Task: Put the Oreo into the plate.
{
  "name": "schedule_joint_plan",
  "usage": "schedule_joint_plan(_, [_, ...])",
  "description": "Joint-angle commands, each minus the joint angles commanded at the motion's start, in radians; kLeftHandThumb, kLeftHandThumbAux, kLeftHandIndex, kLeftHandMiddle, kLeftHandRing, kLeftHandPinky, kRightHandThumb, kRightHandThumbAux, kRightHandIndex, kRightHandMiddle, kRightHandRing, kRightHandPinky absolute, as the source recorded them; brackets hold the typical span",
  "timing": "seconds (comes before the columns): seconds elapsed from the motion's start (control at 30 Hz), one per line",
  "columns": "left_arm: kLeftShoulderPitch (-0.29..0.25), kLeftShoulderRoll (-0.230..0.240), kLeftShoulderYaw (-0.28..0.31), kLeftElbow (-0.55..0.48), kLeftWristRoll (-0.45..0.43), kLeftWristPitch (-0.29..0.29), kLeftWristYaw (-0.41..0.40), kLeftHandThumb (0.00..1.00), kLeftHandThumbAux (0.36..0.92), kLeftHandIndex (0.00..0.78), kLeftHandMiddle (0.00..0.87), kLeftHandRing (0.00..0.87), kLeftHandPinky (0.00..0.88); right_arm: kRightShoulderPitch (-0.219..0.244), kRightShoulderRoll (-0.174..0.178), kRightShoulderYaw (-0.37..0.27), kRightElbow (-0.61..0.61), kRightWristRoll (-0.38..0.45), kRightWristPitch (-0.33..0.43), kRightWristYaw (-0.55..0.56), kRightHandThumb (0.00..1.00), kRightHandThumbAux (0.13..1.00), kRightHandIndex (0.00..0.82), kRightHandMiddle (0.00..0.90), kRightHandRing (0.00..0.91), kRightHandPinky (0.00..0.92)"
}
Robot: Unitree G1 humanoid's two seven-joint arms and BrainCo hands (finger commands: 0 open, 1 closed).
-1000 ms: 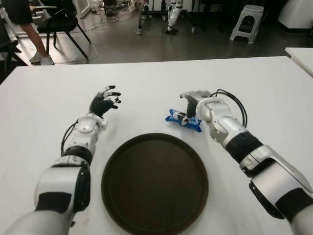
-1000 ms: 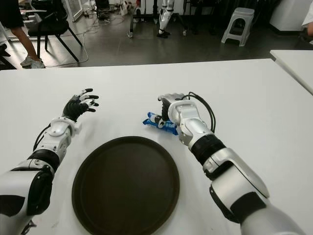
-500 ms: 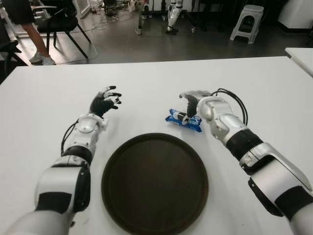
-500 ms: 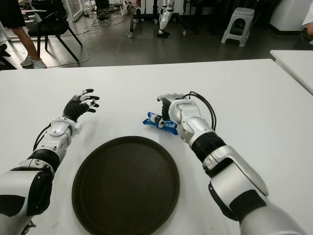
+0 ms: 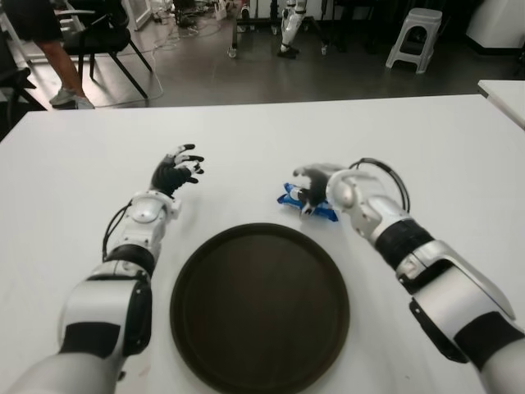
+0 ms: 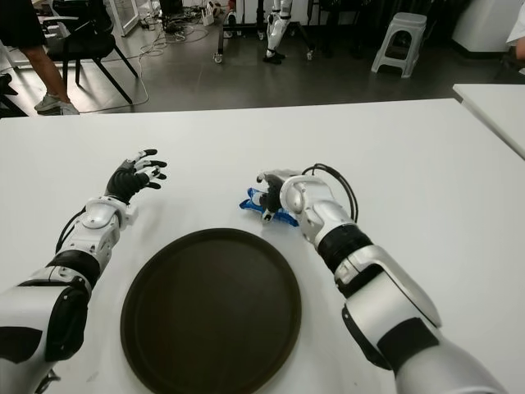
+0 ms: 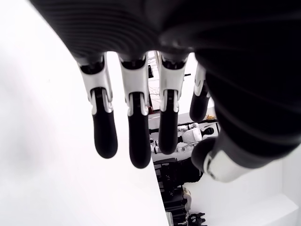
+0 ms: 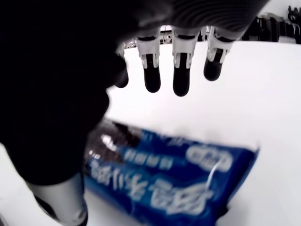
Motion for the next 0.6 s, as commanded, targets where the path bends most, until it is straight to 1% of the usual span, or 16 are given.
schedule_joint_plan(0.1, [0.0,-0.001,-0.001,-0.001,0.001,-0.002,0.002,0.253,0.692,0.186,0.322,0.382,0.422,-0.01,0.008,-0.003,0.045,0.005,-0.02,-0.017,0.0,0.823,0.079,0.115,0.095,0.057])
schedule_joint_plan(0.33, [0.002,0.001,-0.012,-0.003,0.013,-0.013,0.012,0.249,0.69,0.185,0.325,0.39,0.433,-0.03,0.022,-0.008,0.136,0.017,-0.047,-0.058,0.0,0.816,0.079,0.131,0.101,0.068])
schedule_joint_plan(0.6, [0.003,0.003,-0.024,-0.004,0.021,-0.016,0.022,0.227,0.679,0.184,0.322,0.383,0.422,-0.04,0.031,-0.01,0.173,0.029,-0.044,-0.085,0.0,0.818,0.072,0.138,0.101,0.076])
